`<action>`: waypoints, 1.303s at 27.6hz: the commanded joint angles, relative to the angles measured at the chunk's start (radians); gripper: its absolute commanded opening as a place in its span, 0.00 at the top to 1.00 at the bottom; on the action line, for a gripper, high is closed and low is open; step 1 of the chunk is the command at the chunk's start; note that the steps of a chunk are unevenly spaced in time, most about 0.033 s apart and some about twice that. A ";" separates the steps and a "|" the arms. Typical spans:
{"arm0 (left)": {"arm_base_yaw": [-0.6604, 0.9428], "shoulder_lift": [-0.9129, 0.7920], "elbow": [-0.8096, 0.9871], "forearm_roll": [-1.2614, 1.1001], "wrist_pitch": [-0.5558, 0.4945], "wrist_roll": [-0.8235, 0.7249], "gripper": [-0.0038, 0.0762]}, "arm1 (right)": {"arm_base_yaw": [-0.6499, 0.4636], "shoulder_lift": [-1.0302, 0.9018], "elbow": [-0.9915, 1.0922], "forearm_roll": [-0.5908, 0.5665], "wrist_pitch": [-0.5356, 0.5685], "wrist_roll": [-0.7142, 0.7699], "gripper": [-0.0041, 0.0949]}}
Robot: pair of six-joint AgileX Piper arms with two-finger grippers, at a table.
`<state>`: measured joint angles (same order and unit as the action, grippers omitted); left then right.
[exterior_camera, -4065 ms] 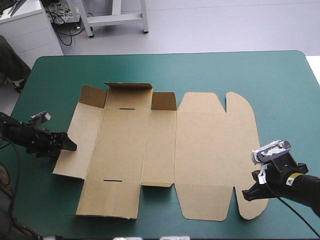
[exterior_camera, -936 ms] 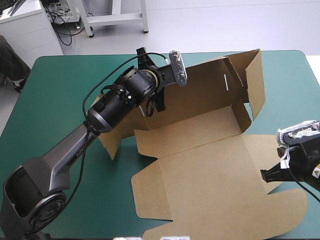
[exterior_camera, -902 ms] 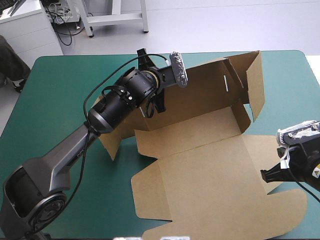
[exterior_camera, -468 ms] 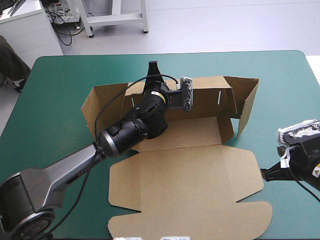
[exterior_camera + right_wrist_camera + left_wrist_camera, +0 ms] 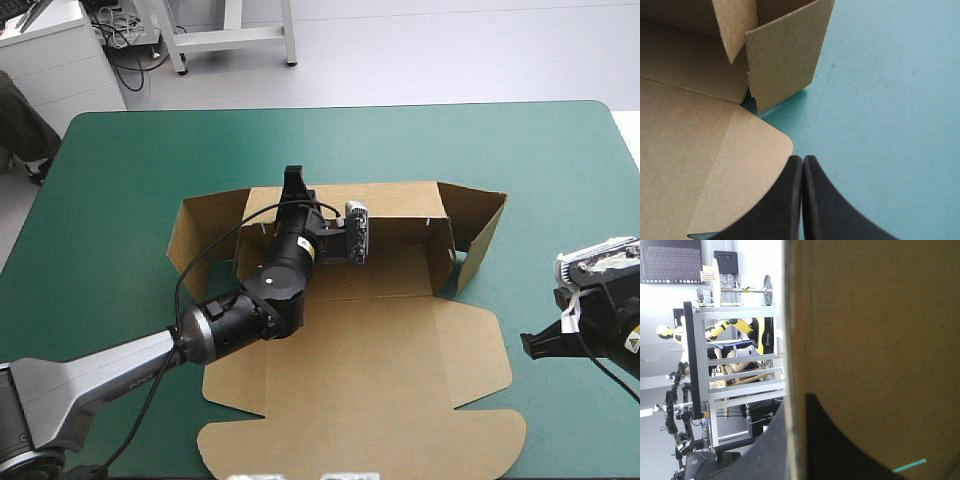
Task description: Fold the box
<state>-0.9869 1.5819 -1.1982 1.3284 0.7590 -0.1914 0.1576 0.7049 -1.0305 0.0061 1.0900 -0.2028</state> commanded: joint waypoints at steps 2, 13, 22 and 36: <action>-0.005 -0.049 0.034 0.086 -0.030 -0.129 0.99 | -0.006 0.001 -0.034 -0.006 -0.090 0.006 0.98; 0.003 0.010 0.077 0.096 -0.041 -0.211 0.99 | -0.006 0.008 -0.039 -0.006 -0.242 0.044 0.98; 0.003 0.020 0.077 0.098 -0.039 -0.227 0.99 | -0.006 0.149 -0.224 -0.061 -0.240 0.097 0.82; 0.003 0.020 0.077 0.098 -0.018 -0.250 0.99 | -0.006 0.648 -0.618 -0.141 -0.147 0.171 0.11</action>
<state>-0.9858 1.6181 -1.1106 1.4901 0.7417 -0.4069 0.1576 1.2962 -1.5641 -0.1171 0.9653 -0.0372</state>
